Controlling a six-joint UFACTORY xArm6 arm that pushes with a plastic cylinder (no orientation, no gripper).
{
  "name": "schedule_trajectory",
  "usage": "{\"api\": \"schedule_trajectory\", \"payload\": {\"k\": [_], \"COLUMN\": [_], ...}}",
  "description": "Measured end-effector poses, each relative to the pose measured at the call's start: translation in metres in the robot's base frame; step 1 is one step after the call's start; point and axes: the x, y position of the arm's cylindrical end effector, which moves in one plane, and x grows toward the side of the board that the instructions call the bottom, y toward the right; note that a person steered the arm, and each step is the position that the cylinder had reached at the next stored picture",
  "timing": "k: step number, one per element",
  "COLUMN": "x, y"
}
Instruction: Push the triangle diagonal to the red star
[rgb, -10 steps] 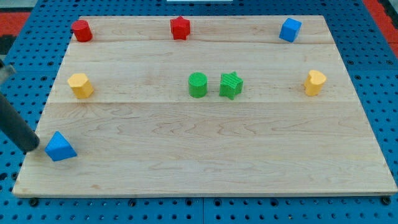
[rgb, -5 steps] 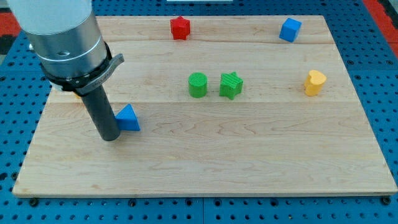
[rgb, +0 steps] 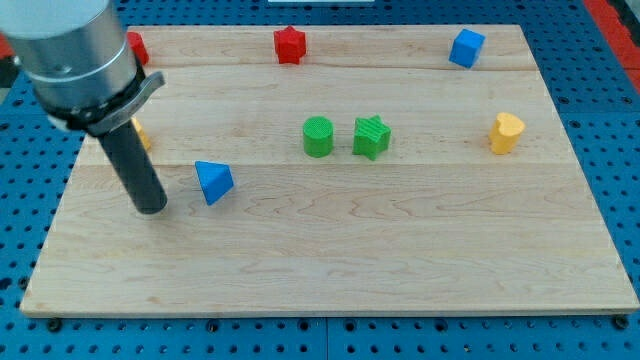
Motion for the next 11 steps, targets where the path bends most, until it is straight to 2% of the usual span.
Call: {"api": "schedule_trajectory", "payload": {"k": [1, 2, 3, 4, 5, 6, 7, 8, 10, 11], "x": [-0.005, -0.039, -0.051, -0.018, -0.012, -0.051, -0.060, -0.040, -0.081, -0.057], "y": [0.028, 0.043, 0.042, 0.035, 0.065, 0.091, 0.090, 0.072, 0.060, 0.038]}}
